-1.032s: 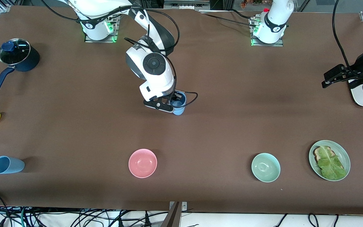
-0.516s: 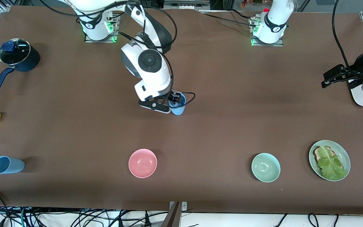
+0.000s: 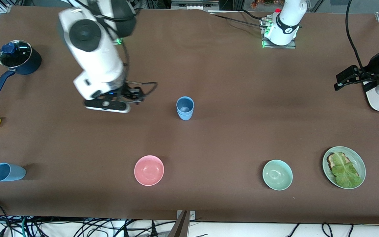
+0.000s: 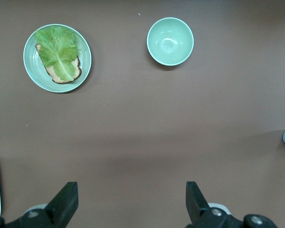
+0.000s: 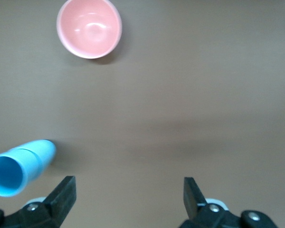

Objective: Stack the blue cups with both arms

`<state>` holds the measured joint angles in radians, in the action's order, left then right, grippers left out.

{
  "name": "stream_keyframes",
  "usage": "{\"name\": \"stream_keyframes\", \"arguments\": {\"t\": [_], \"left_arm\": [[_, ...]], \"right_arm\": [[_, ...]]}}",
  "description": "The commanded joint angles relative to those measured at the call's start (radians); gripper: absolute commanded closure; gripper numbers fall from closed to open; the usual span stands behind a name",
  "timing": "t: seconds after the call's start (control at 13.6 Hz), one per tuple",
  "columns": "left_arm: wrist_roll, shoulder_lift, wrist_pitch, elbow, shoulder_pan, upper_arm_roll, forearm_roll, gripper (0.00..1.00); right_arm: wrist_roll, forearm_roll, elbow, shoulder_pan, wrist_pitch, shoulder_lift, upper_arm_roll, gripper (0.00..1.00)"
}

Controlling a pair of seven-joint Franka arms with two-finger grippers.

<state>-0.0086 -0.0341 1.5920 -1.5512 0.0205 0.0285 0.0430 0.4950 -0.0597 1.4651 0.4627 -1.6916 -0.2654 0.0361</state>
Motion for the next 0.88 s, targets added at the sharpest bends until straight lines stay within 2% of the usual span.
{"name": "stream_keyframes", "arguments": {"t": [0.0, 0.07, 0.29, 0.44, 0.59, 0.74, 0.81], "left_arm": [[0.013, 0.025, -0.007, -0.017, -0.004, -0.004, -0.015, 0.00], [0.012, 0.025, -0.007, -0.015, -0.004, -0.004, -0.015, 0.00], [0.012, 0.025, -0.007, -0.014, -0.002, -0.002, -0.015, 0.00], [0.013, 0.023, -0.020, -0.014, -0.001, -0.002, -0.015, 0.00], [0.013, 0.023, -0.021, -0.012, -0.001, -0.002, -0.015, 0.00], [0.012, 0.023, -0.024, -0.012, 0.006, -0.002, -0.015, 0.00], [0.013, 0.023, -0.043, -0.012, 0.007, -0.002, -0.015, 0.00]], "right_arm": [[-0.207, 0.096, 0.024, -0.002, 0.073, 0.078, 0.146, 0.00], [-0.286, 0.110, 0.040, -0.047, 0.087, 0.096, 0.156, 0.00], [-0.394, 0.110, 0.086, -0.220, 0.102, 0.164, 0.119, 0.00], [-0.395, 0.103, 0.095, -0.335, 0.141, 0.196, 0.049, 0.00], [-0.392, 0.097, 0.153, -0.427, 0.147, 0.276, -0.030, 0.00], [-0.388, 0.092, 0.300, -0.447, 0.118, 0.360, -0.045, 0.00], [-0.389, 0.090, 0.305, -0.447, 0.096, 0.367, -0.045, 0.00]]}}
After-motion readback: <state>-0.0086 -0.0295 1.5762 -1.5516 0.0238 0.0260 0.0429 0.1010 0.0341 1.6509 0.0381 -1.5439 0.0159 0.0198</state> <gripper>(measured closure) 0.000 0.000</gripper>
